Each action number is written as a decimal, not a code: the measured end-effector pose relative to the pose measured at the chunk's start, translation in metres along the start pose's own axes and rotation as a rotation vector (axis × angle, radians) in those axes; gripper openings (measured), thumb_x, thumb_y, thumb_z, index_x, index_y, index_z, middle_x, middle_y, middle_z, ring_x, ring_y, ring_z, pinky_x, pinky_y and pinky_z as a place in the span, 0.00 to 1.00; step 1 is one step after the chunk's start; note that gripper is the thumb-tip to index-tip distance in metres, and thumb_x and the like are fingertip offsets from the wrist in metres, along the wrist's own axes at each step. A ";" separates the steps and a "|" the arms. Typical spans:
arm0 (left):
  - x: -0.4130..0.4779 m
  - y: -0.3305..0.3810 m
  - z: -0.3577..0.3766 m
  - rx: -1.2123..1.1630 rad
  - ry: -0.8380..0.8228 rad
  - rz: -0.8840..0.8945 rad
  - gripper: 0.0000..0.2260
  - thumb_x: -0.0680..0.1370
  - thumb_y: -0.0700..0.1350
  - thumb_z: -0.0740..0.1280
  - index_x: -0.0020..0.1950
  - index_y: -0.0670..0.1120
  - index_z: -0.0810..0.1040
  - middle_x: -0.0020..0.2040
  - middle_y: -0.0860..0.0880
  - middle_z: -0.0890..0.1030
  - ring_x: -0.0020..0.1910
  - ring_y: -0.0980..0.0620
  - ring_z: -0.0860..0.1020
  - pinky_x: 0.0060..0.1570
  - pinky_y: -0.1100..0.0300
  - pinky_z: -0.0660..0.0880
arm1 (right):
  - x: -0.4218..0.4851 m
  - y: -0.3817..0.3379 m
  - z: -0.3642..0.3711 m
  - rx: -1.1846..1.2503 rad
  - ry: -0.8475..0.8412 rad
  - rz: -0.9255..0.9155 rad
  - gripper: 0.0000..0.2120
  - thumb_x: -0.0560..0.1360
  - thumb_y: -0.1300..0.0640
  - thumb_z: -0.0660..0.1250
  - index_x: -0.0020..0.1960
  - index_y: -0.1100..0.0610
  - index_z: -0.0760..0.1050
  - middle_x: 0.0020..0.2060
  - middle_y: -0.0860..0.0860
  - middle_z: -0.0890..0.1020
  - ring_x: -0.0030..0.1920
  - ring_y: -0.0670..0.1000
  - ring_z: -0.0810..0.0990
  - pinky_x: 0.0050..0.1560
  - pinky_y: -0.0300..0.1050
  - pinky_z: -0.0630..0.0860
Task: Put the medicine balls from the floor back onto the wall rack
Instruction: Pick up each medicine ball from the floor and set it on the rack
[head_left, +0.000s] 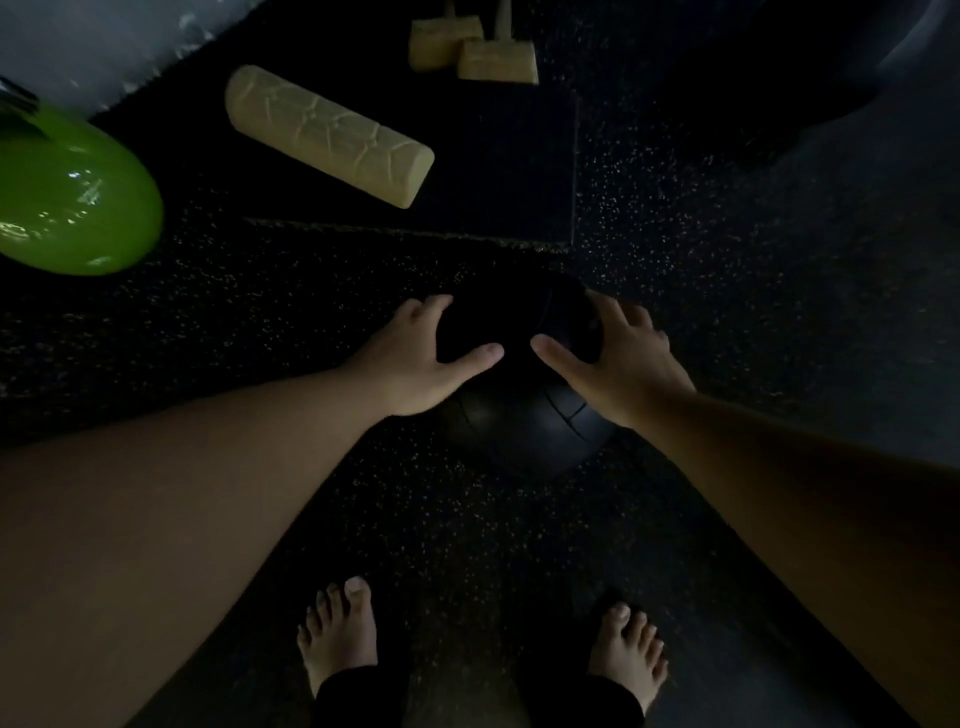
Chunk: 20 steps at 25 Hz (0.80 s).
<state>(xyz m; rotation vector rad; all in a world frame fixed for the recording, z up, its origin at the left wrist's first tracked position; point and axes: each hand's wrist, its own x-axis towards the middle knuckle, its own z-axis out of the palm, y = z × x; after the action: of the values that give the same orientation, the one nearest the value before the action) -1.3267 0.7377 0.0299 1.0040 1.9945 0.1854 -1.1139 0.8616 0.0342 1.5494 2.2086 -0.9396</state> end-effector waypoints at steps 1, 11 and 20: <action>0.003 -0.001 0.006 -0.067 0.011 -0.022 0.51 0.70 0.80 0.61 0.85 0.54 0.56 0.83 0.47 0.61 0.79 0.43 0.66 0.71 0.47 0.67 | 0.002 0.001 0.004 0.011 -0.005 -0.003 0.52 0.65 0.15 0.55 0.81 0.39 0.50 0.78 0.54 0.63 0.75 0.65 0.64 0.64 0.67 0.71; 0.017 -0.004 0.033 -0.861 -0.063 -0.493 0.69 0.46 0.89 0.62 0.84 0.61 0.59 0.80 0.47 0.69 0.74 0.37 0.72 0.64 0.26 0.73 | 0.003 0.005 0.026 0.384 -0.011 0.090 0.64 0.52 0.13 0.64 0.81 0.35 0.46 0.82 0.52 0.55 0.80 0.62 0.57 0.73 0.67 0.66; -0.053 0.026 -0.070 -0.920 0.229 -0.415 0.68 0.44 0.86 0.69 0.83 0.64 0.61 0.78 0.50 0.72 0.71 0.41 0.75 0.63 0.34 0.78 | -0.034 -0.078 -0.040 0.562 0.119 -0.081 0.60 0.54 0.15 0.68 0.79 0.31 0.50 0.80 0.48 0.57 0.79 0.58 0.60 0.72 0.66 0.69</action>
<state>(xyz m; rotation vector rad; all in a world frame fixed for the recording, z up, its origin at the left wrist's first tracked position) -1.3492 0.7337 0.1187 -0.0198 1.9282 0.9135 -1.1663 0.8462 0.1105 1.7849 2.2143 -1.6399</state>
